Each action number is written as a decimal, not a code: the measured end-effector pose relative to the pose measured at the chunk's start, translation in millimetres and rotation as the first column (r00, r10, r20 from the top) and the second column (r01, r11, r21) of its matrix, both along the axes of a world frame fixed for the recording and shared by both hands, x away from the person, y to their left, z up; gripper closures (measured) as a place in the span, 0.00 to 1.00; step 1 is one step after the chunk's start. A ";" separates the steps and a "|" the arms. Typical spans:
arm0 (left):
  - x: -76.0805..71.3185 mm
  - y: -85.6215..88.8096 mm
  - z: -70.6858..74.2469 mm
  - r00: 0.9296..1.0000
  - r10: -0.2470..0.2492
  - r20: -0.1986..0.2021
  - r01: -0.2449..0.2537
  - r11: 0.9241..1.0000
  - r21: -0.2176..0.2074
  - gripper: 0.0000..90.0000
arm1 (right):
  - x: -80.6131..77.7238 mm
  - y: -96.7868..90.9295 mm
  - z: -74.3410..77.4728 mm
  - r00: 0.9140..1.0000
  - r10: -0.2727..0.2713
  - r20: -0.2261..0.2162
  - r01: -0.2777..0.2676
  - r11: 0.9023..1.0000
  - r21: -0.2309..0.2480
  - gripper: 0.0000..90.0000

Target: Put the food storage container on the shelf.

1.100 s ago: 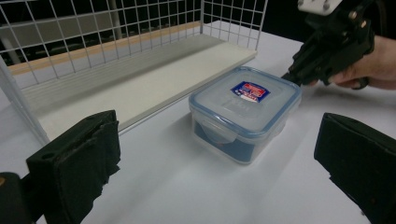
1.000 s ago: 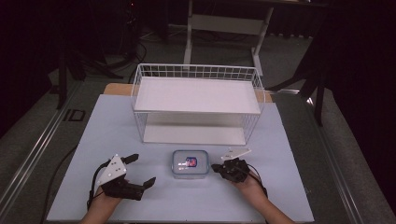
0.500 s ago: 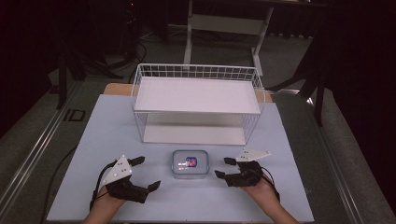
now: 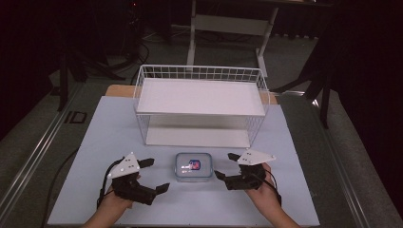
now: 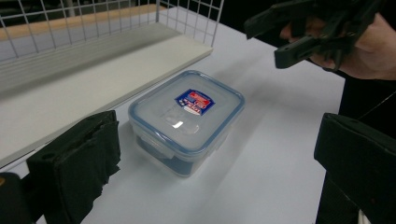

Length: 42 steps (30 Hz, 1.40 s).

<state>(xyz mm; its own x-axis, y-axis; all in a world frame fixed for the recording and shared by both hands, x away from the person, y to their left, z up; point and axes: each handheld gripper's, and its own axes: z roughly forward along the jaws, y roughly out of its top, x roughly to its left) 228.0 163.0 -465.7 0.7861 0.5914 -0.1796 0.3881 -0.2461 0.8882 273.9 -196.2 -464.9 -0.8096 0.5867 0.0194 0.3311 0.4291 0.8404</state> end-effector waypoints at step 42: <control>80.1 -35.6 -45.3 0.895 0.142 -0.422 -0.152 0.988 0.011 0.16 | 46.3 30.5 -41.4 0.888 -0.176 -0.424 0.218 0.974 0.052 0.27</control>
